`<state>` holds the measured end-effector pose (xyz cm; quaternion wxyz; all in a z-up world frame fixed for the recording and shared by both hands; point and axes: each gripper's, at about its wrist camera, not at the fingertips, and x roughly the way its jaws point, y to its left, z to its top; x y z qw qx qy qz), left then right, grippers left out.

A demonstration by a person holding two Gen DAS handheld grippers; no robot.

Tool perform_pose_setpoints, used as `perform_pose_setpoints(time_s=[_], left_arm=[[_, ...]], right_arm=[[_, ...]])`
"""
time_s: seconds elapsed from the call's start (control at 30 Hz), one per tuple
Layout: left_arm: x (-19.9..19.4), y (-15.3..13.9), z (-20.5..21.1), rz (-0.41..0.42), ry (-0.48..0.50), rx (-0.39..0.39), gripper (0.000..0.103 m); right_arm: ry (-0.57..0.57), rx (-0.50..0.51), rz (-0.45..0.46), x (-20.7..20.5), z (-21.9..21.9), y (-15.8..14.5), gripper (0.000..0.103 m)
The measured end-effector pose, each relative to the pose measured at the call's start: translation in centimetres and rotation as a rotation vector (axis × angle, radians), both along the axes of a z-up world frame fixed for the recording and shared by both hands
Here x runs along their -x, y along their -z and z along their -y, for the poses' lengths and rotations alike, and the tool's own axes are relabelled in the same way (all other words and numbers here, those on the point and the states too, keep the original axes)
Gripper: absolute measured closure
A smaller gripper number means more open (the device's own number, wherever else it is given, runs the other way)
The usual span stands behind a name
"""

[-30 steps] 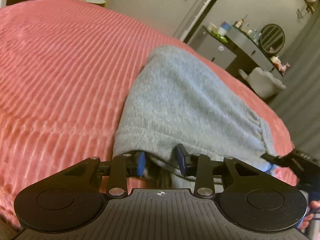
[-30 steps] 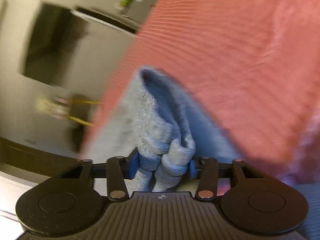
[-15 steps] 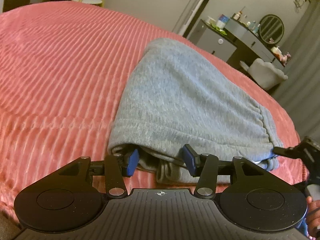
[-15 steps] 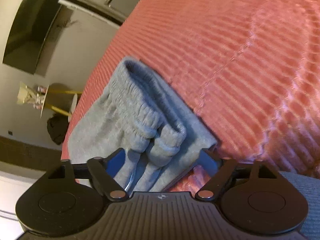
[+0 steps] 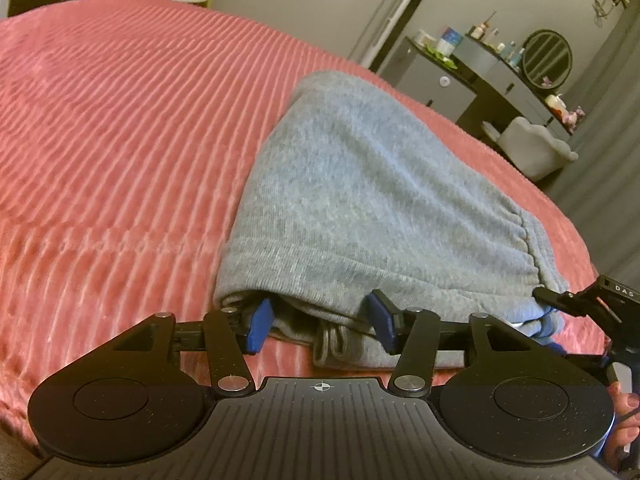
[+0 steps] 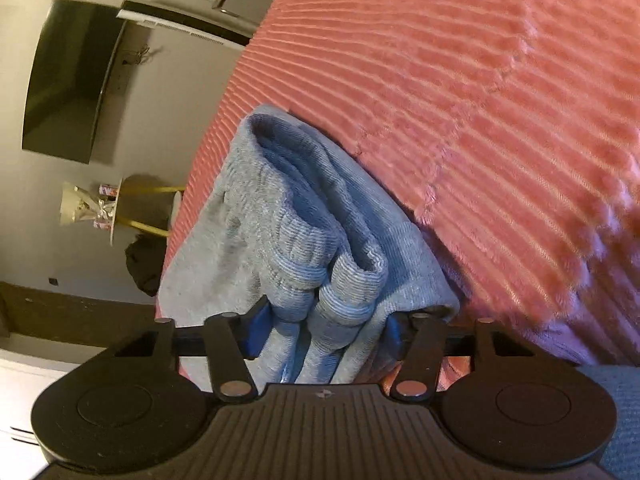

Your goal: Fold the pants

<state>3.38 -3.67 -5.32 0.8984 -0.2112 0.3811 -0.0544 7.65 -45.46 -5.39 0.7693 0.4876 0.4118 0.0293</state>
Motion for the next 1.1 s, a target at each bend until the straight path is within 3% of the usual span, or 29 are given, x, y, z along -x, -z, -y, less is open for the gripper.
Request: perform_pose_setpoints(time_s=[0.13,0.23,0.3,0.4,0.57,0.63,0.73,0.97,1.07,1.1], left_arm=[[1.0,-1.1,-0.6,0.063,0.009,0.031,0.055],[1.6,-1.9,-2.4,0.057,-0.019,0.145,0.051],[1.9,-2.6,-3.6,0.068,-0.045,0.189,0.045],[1.4,-3.5,-4.8,0.079,-0.078,0.159,0.036],[-2.5,-3.1,-5.2,-0.002,-0.040,0.090,0.036],[-3.9,-2.5,-5.2,-0.039,-0.019,0.097,0.036],[-5.6,-1.4,-4.7,-0.069,0.021,0.057,0.036],[-8.1,0.0,-3.6,-0.068,0.077,0.001,0.035],[-9.7,0.3,-3.6,-0.096,0.094,0.009,0.034],[-10.5,0.4,-3.5,-0.106,0.099,0.019,0.032]], right_arm=[[-0.021,-0.051,0.119,0.3,0.6,-0.5,0.058],[-0.077,0.009,-0.001,-0.6,1.6,-0.3,0.051],[-0.117,0.060,0.007,-0.5,2.1,-0.9,0.048],[-0.179,0.099,0.041,-0.4,2.7,-1.9,0.047],[-0.236,0.157,0.021,-0.9,2.7,-2.9,0.045],[-0.232,0.186,0.037,-0.9,2.7,-3.5,0.035],[-0.211,0.199,0.084,-0.3,3.6,-4.5,0.034],[-0.267,0.235,0.169,-2.0,3.1,-4.8,0.034],[-0.269,0.195,0.139,-4.4,2.5,-3.4,0.035],[-0.268,0.178,0.121,-5.3,2.5,-2.7,0.045]])
